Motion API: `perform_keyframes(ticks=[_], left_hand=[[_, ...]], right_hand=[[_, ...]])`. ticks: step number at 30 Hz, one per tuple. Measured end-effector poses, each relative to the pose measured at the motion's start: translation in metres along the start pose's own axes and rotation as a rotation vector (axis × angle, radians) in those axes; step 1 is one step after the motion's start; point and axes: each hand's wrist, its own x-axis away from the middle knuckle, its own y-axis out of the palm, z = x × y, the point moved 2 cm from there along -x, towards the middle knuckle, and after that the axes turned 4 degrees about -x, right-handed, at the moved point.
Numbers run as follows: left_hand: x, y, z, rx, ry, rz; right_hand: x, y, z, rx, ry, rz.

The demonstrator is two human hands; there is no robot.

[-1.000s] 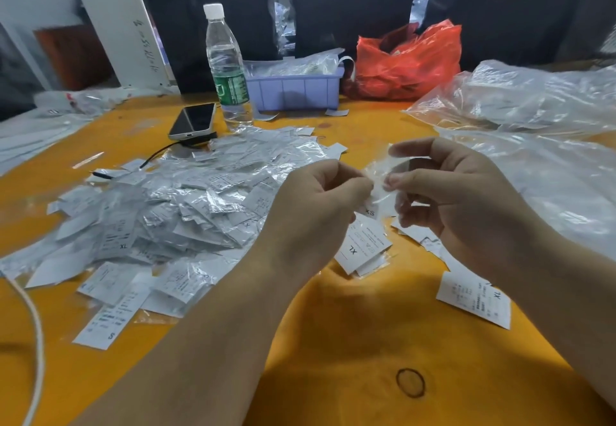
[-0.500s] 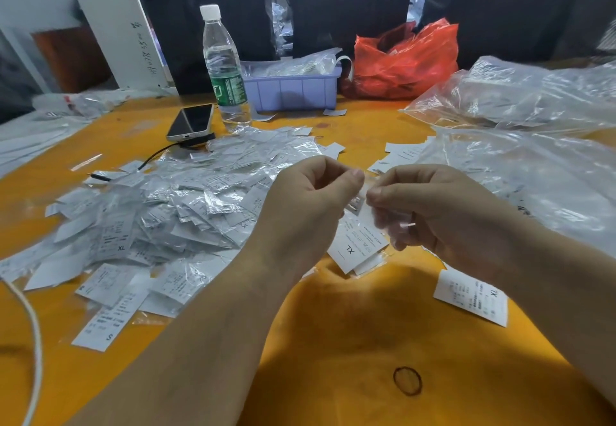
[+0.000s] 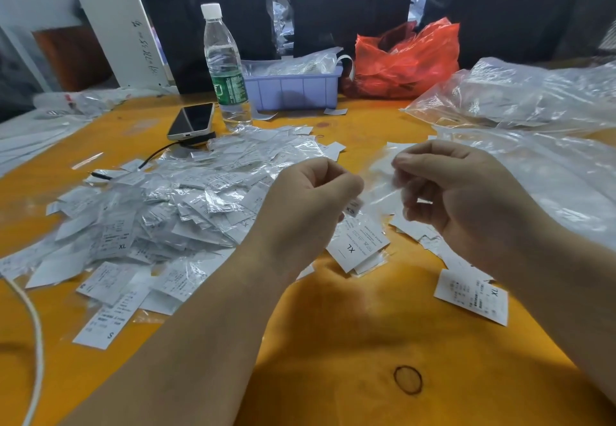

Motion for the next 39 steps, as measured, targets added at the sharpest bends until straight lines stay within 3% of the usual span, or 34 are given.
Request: perform_keyframes(ticks=[4, 9, 14, 22, 30, 35, 39], left_hand=[[0.000, 0.003, -0.001, -0.030, -0.023, -0.043], [0.001, 0.004, 0.002, -0.003, -0.021, -0.065], [0.002, 0.004, 0.003, 0.061, 0.005, -0.096], [0.000, 0.002, -0.003, 0.053, 0.020, 0.074], [0.000, -0.001, -0.002, 0.222, -0.016, 0.161], [-0.001, -0.008, -0.001, 0.340, 0.016, 0.197], [-0.002, -0.008, 0.000, 0.412, 0.025, 0.181]], right_hand=[[0.000, 0.000, 0.001, 0.054, -0.028, 0.004], [0.009, 0.008, -0.001, 0.192, -0.038, -0.217], [0.008, 0.008, 0.001, 0.179, -0.025, -0.197], [0.006, 0.011, 0.007, 0.062, 0.098, -0.240], [0.004, 0.005, 0.004, 0.100, 0.027, -0.163], [0.009, 0.013, 0.007, 0.110, 0.109, -0.346], [0.012, 0.016, 0.008, 0.142, 0.119, -0.398]])
